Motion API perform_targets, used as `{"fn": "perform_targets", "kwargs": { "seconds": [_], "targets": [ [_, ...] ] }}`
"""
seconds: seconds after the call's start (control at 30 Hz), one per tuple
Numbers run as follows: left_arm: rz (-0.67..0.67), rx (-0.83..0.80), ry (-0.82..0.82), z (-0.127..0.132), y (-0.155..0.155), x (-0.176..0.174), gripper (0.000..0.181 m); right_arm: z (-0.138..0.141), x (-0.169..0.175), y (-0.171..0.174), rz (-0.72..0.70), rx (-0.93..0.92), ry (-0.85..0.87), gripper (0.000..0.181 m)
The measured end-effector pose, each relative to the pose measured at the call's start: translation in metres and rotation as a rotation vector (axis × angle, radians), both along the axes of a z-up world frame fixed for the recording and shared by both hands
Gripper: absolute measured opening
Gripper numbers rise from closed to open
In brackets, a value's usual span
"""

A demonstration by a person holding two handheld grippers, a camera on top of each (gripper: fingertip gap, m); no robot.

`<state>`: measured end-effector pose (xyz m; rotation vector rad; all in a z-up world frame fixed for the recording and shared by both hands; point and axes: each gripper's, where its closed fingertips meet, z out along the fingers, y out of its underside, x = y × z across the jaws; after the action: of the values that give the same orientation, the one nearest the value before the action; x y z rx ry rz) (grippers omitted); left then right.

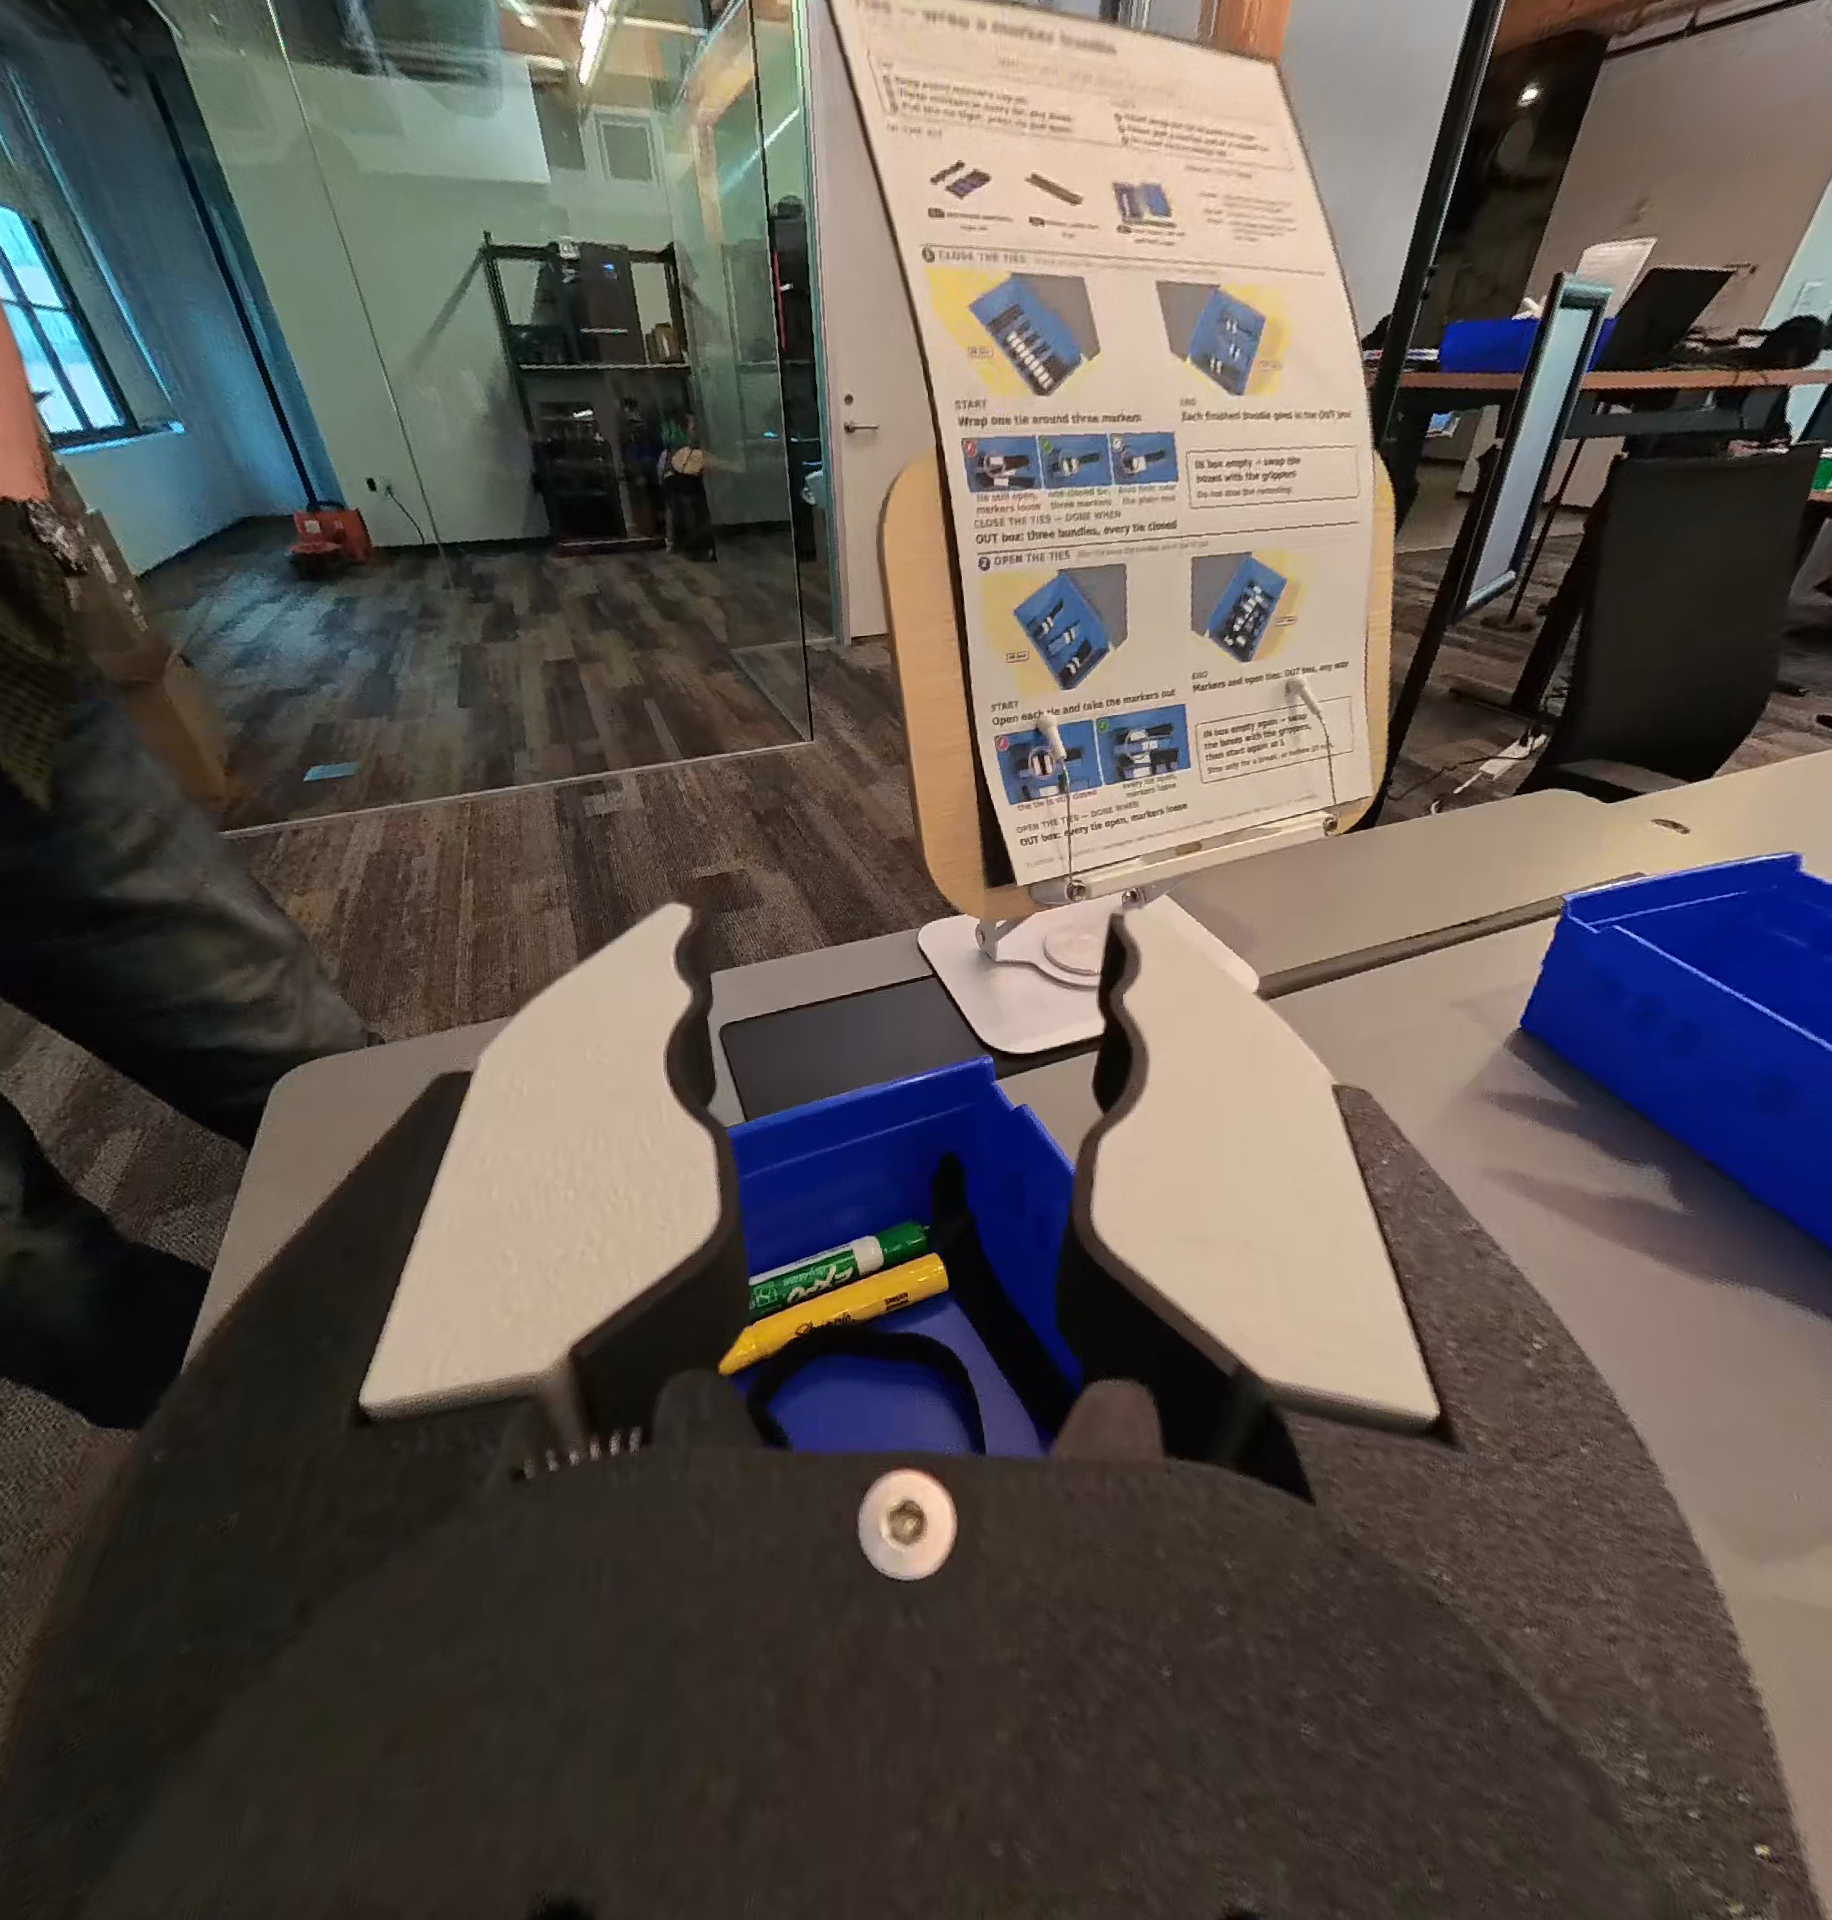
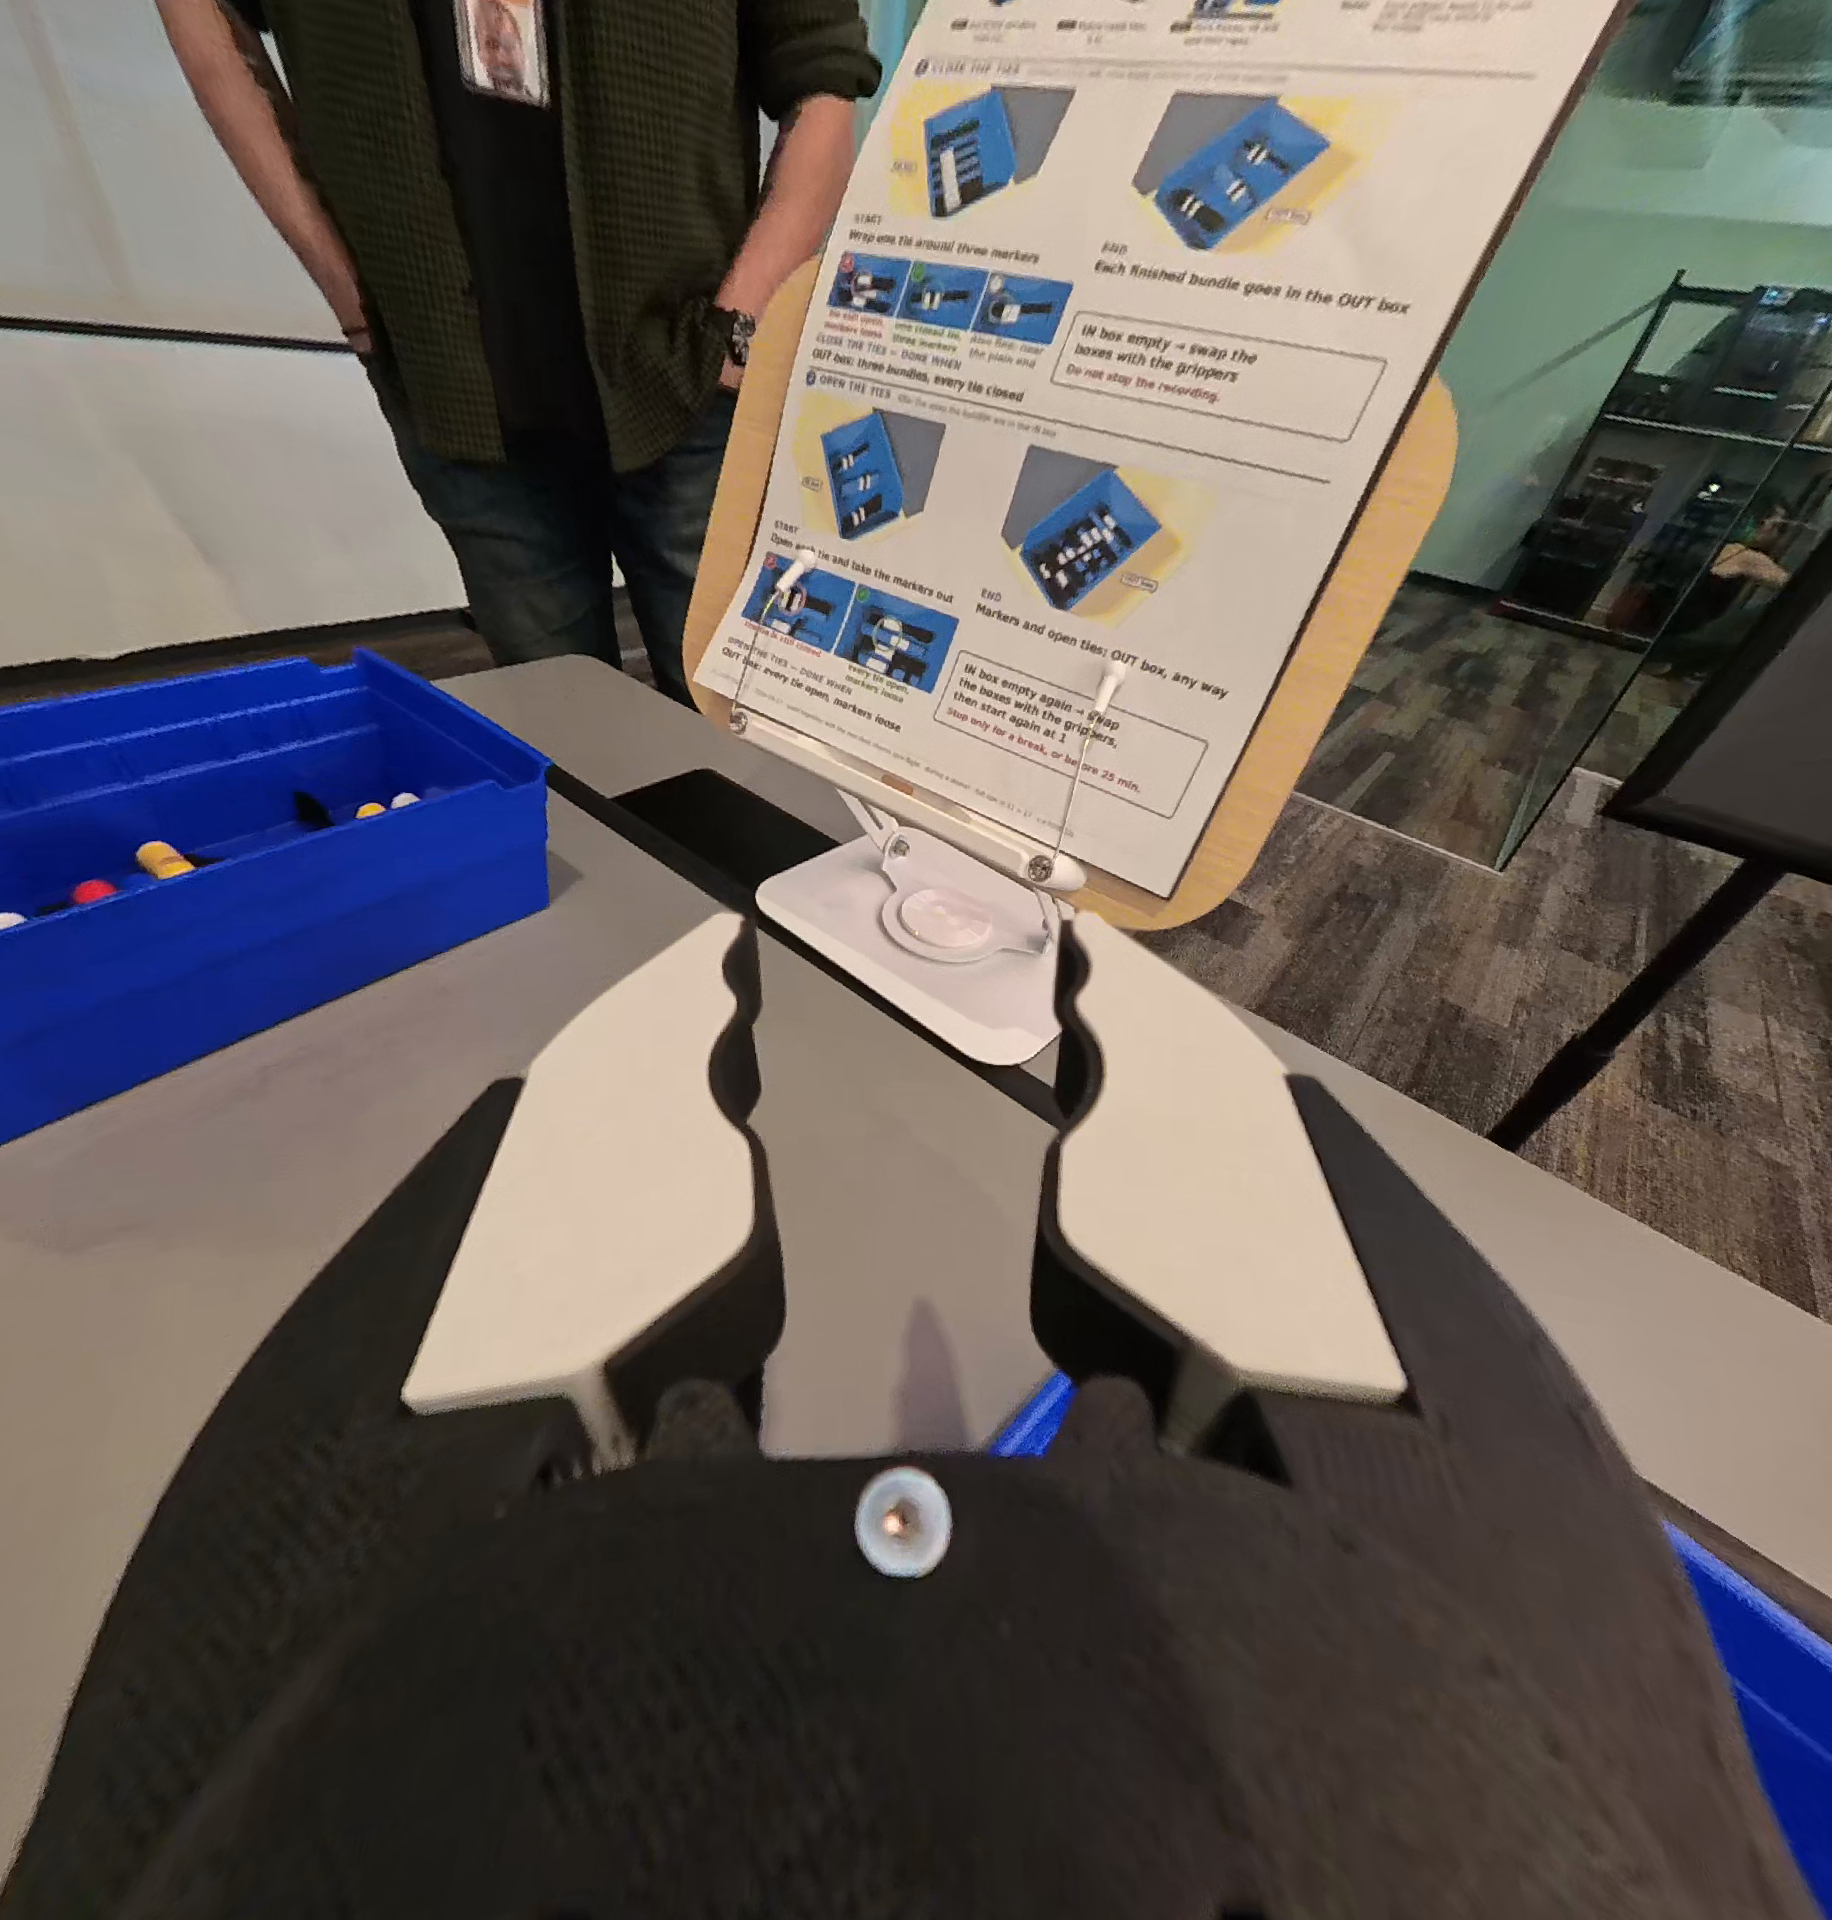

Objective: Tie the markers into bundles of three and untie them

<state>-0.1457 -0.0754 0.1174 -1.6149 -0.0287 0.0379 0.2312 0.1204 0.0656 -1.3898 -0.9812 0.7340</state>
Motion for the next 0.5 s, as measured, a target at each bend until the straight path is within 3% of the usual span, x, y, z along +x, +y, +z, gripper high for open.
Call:
{"fn": "perform_targets", "kwargs": {
  "seconds": [0.27, 0.4, 0.5],
  "targets": [
    [0.038, -0.042, 0.028, -0.006, -0.015, -0.012, 0.072, -0.002, -0.008, -0.007, -0.002, 0.061, -0.063, 0.053],
    [0.091, -0.059, 0.058, -0.007, -0.02, -0.022, 0.071, 0.01, -0.012, -0.015, 0.037, 0.082, 0.004, 0.055],
    [0.041, -0.058, 0.049, -0.007, -0.019, -0.014, 0.071, 0.015, -0.014, -0.02, 0.075, 0.043, 0.056, 0.055]
  ]
}}
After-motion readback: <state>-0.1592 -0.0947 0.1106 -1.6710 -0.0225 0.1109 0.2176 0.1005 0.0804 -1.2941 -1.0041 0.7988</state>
